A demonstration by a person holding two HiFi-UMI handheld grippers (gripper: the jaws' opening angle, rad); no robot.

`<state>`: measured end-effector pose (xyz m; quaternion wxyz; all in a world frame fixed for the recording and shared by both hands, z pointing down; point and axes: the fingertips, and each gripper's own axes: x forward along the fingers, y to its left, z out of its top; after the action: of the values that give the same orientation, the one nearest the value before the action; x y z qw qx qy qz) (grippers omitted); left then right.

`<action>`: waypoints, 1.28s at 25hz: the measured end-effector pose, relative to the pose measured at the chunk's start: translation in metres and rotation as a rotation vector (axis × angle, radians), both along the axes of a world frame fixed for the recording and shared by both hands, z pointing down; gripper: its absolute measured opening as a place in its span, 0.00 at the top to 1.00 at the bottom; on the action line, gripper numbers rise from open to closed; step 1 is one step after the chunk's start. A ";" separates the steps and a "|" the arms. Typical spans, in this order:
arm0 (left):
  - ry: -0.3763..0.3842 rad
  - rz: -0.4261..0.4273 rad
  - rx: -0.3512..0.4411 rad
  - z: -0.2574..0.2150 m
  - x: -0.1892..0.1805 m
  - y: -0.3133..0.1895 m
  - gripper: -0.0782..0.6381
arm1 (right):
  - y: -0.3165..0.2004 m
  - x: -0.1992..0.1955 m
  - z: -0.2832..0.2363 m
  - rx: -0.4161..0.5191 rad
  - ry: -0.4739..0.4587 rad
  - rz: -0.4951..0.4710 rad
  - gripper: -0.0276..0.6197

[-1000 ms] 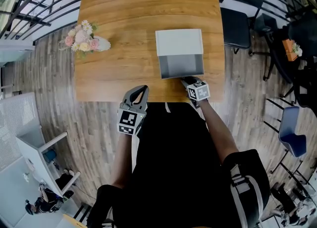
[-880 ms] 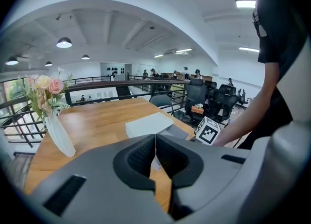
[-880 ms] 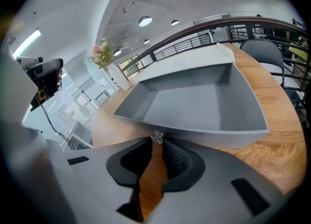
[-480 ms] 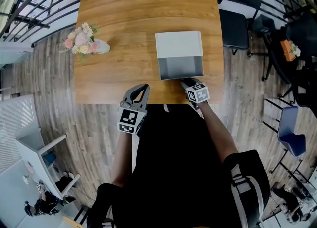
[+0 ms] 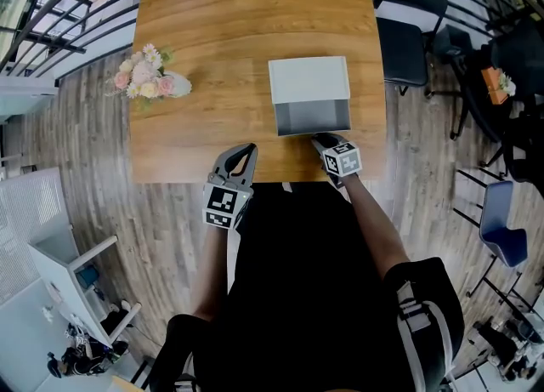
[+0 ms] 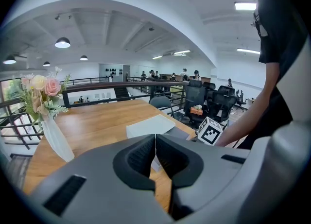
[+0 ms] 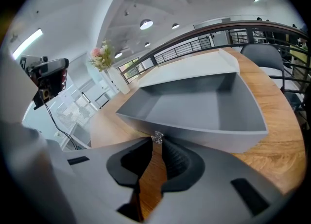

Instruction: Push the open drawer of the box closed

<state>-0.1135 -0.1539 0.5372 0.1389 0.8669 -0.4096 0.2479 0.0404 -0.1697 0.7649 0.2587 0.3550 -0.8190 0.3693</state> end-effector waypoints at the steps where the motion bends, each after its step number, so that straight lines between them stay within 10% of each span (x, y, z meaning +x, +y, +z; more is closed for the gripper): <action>1: 0.003 0.002 0.002 0.000 0.000 -0.002 0.86 | -0.002 0.000 0.000 0.000 0.000 0.004 0.84; 32: 0.019 0.040 -0.006 0.004 -0.014 -0.043 0.86 | -0.053 -0.010 0.000 0.007 0.028 0.021 0.83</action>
<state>-0.1276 -0.1972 0.5415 0.1407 0.8769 -0.3898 0.2435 0.0306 -0.2224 0.7653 0.2651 0.3694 -0.8128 0.3642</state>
